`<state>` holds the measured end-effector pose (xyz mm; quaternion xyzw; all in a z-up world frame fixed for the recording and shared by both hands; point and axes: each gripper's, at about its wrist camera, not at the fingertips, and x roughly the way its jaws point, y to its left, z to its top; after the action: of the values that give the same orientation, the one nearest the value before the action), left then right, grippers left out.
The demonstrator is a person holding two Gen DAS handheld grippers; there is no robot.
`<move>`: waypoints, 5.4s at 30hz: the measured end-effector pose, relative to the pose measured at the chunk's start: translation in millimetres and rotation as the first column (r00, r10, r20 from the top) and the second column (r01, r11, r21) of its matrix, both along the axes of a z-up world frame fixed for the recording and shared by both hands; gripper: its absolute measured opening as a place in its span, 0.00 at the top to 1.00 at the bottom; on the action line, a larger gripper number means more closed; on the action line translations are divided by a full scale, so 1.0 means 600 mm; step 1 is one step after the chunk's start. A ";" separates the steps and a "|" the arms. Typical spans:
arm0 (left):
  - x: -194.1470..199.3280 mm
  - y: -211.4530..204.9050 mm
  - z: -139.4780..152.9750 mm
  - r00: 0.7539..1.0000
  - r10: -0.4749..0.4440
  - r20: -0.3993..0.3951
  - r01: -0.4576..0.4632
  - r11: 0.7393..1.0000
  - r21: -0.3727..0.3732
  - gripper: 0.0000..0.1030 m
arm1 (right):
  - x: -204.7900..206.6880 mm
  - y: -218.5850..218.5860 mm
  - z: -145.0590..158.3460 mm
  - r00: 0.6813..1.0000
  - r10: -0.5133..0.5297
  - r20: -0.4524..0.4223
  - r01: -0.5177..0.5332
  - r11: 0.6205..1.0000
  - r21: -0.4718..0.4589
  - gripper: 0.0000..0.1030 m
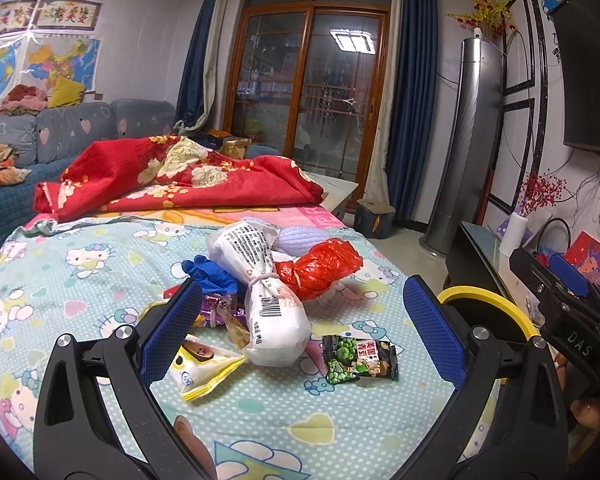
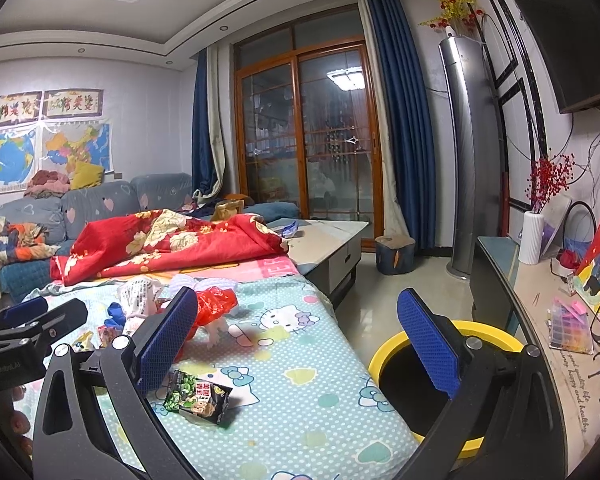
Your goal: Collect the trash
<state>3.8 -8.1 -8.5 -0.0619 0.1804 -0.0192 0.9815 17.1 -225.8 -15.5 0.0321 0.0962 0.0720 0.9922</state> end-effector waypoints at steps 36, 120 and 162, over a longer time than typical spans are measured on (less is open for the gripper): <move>0.207 0.048 0.006 0.950 0.036 -0.311 -0.060 0.996 -0.068 0.10 | 0.138 0.073 -0.059 0.816 0.433 -0.382 -0.483 0.874 -0.042 0.10; 0.217 -0.219 0.013 0.887 -0.367 -0.282 0.350 0.930 -0.107 0.68 | 0.186 -0.235 -0.045 0.922 0.046 -0.385 0.024 0.984 0.174 0.86; 0.247 -0.360 -0.075 0.830 -0.475 -0.294 0.458 0.879 -0.129 0.17 | 0.177 -0.406 -0.141 0.841 -0.146 -0.520 0.309 0.920 0.242 0.54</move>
<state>151.8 -224.0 -53.4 -0.0443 0.3444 -0.2528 0.9031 123.3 -469.7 -100.3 0.2190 0.3283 -0.0439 0.9178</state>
